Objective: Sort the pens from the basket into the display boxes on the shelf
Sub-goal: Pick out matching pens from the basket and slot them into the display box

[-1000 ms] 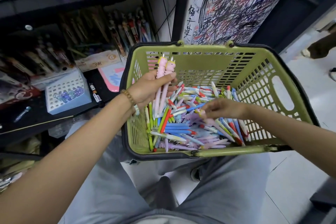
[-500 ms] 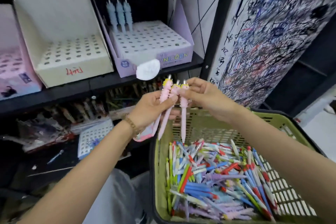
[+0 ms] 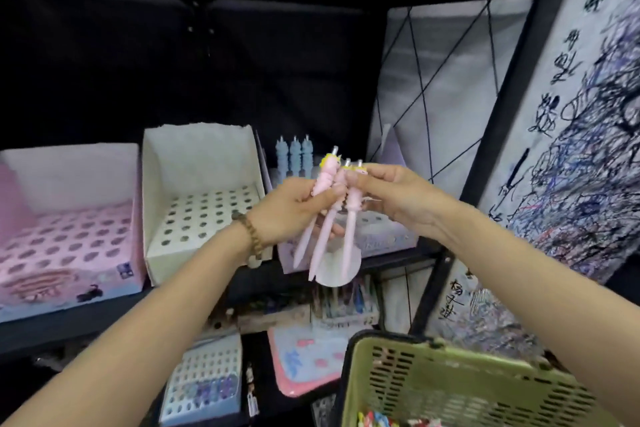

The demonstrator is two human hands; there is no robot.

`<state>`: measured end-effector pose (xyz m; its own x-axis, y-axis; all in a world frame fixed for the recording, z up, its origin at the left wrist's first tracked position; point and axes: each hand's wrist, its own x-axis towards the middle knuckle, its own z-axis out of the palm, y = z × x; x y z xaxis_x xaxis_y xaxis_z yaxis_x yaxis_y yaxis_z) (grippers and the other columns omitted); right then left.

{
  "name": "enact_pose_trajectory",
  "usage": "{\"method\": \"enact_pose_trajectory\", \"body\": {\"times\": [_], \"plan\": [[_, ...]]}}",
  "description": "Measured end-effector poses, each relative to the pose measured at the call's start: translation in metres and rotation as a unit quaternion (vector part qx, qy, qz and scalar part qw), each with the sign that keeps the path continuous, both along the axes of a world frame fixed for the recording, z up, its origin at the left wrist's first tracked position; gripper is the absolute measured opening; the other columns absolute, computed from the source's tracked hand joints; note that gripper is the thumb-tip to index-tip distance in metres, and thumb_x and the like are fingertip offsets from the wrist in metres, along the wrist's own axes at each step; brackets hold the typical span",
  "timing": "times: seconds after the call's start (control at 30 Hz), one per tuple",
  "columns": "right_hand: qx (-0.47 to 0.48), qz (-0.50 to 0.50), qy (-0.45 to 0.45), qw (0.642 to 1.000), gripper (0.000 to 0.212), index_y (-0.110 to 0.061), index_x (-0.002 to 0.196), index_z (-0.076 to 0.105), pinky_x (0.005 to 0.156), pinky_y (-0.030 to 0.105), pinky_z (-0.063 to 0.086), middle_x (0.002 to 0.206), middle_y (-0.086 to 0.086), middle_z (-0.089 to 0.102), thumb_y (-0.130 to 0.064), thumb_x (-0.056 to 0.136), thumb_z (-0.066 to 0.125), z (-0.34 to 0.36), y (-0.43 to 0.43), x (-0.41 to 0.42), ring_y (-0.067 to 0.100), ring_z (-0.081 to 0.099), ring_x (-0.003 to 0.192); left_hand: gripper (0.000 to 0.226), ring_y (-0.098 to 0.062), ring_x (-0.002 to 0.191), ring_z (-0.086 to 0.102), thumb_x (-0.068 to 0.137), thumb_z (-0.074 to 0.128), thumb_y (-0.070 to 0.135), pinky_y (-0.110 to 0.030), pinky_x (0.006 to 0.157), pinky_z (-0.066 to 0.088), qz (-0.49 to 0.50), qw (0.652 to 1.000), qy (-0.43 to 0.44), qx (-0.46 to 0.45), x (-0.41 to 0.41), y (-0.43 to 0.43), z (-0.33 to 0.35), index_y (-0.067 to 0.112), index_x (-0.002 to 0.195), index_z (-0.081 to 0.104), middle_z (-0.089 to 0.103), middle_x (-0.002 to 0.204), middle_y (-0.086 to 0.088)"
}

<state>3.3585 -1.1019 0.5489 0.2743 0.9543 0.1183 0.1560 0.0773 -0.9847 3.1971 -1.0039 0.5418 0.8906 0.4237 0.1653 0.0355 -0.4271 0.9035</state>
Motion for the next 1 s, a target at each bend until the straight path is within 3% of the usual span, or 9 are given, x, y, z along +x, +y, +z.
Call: {"method": "enact_pose_trajectory", "body": {"times": [0.07, 0.17, 0.23, 0.3, 0.6, 0.73, 0.83, 0.93, 1.0], "plan": [[0.014, -0.023, -0.026, 0.999, 0.022, -0.025, 0.086, 0.077, 0.079, 0.02, 0.054, 0.092, -0.005, 0.074, -0.04, 0.071, 0.07, 0.014, 0.018, 0.019, 0.008, 0.066, 0.086, 0.04, -0.017, 0.082, 0.072, 0.097, 0.043, 0.036, -0.027, 0.073, 0.058, 0.039, 0.999, -0.027, -0.006, 0.009, 0.019, 0.005, 0.007, 0.094, 0.07, 0.074, 0.091, -0.008], [0.038, -0.066, -0.056, 0.996, 0.011, -0.024, 0.088, 0.076, 0.075, 0.019, 0.054, 0.092, -0.004, 0.075, -0.028, 0.085, 0.067, 0.031, 0.043, 0.053, 0.009, 0.067, 0.084, 0.03, -0.014, 0.08, 0.07, 0.099, 0.042, 0.028, -0.023, 0.073, 0.058, 0.131, 0.988, -0.076, -0.03, 0.016, 0.046, 0.001, 0.008, 0.091, 0.063, 0.071, 0.098, -0.013], [0.042, -0.079, -0.081, 0.993, 0.017, -0.018, 0.098, 0.073, 0.073, 0.018, 0.053, 0.093, -0.001, 0.074, -0.027, 0.085, 0.068, 0.037, 0.06, 0.071, 0.01, 0.068, 0.084, 0.029, -0.014, 0.082, 0.069, 0.099, 0.042, 0.028, -0.025, 0.073, 0.058, 0.161, 0.984, -0.072, -0.028, 0.018, 0.06, -0.005, 0.009, 0.087, 0.061, 0.071, 0.096, -0.013], [0.037, -0.083, -0.106, 0.99, 0.024, -0.014, 0.106, 0.07, 0.07, 0.015, 0.053, 0.093, -0.002, 0.074, -0.026, 0.085, 0.069, 0.039, 0.077, 0.082, 0.008, 0.068, 0.084, 0.031, -0.013, 0.081, 0.07, 0.098, 0.041, 0.03, -0.026, 0.072, 0.058, 0.166, 0.983, -0.068, -0.04, 0.021, 0.068, -0.01, 0.01, 0.085, 0.061, 0.072, 0.091, -0.008], [0.033, -0.043, -0.162, 0.985, 0.015, -0.016, 0.103, 0.069, 0.078, 0.023, 0.055, 0.092, -0.005, 0.072, -0.02, 0.089, 0.064, 0.033, 0.128, 0.105, 0.008, 0.067, 0.086, 0.034, -0.014, 0.074, 0.072, 0.096, 0.043, 0.035, -0.021, 0.058, 0.057, 0.162, 0.979, -0.08, -0.094, 0.034, 0.081, -0.014, 0.007, 0.089, 0.061, 0.075, 0.081, 0.004], [0.03, -0.039, -0.166, 0.985, 0.023, -0.009, 0.11, 0.067, 0.078, 0.023, 0.054, 0.097, 0.002, 0.071, -0.019, 0.089, 0.063, 0.033, 0.132, 0.106, 0.012, 0.065, 0.088, 0.029, -0.007, 0.051, 0.061, 0.097, 0.044, 0.032, -0.019, 0.048, 0.051, 0.149, 0.98, -0.094, -0.097, 0.039, 0.079, -0.005, 0.008, 0.093, 0.059, 0.075, 0.083, -0.001], [0.032, -0.029, -0.169, 0.985, 0.025, -0.01, 0.109, 0.068, 0.074, 0.021, 0.052, 0.1, 0.006, 0.071, -0.022, 0.087, 0.066, 0.039, 0.126, 0.101, 0.014, 0.064, 0.088, 0.021, 0.002, 0.041, 0.043, 0.097, 0.047, 0.032, -0.013, 0.044, 0.039, 0.18, 0.972, -0.135, -0.069, 0.055, 0.08, 0.008, 0.017, 0.093, 0.063, 0.068, 0.079, 0.006], [0.038, -0.006, -0.168, 0.985, 0.028, -0.013, 0.106, 0.07, 0.073, 0.024, 0.049, 0.099, 0.007, 0.071, -0.029, 0.083, 0.069, 0.048, 0.116, 0.096, 0.016, 0.062, 0.086, 0.013, 0.009, 0.044, 0.049, 0.093, 0.055, 0.035, -0.01, 0.051, 0.038, 0.222, 0.962, -0.159, -0.023, 0.075, 0.085, 0.023, 0.028, 0.092, 0.066, 0.062, 0.064, 0.021], [0.03, 0.017, -0.164, 0.986, 0.028, -0.014, 0.107, 0.07, 0.077, 0.029, 0.048, 0.103, 0.011, 0.071, -0.029, 0.084, 0.068, 0.052, 0.11, 0.094, 0.018, 0.062, 0.089, 0.014, 0.01, 0.041, 0.049, 0.091, 0.059, 0.033, -0.004, 0.044, 0.035, 0.211, 0.967, -0.143, -0.009, 0.086, 0.087, 0.03, 0.024, 0.095, 0.068, 0.054, 0.045, 0.025]]}}
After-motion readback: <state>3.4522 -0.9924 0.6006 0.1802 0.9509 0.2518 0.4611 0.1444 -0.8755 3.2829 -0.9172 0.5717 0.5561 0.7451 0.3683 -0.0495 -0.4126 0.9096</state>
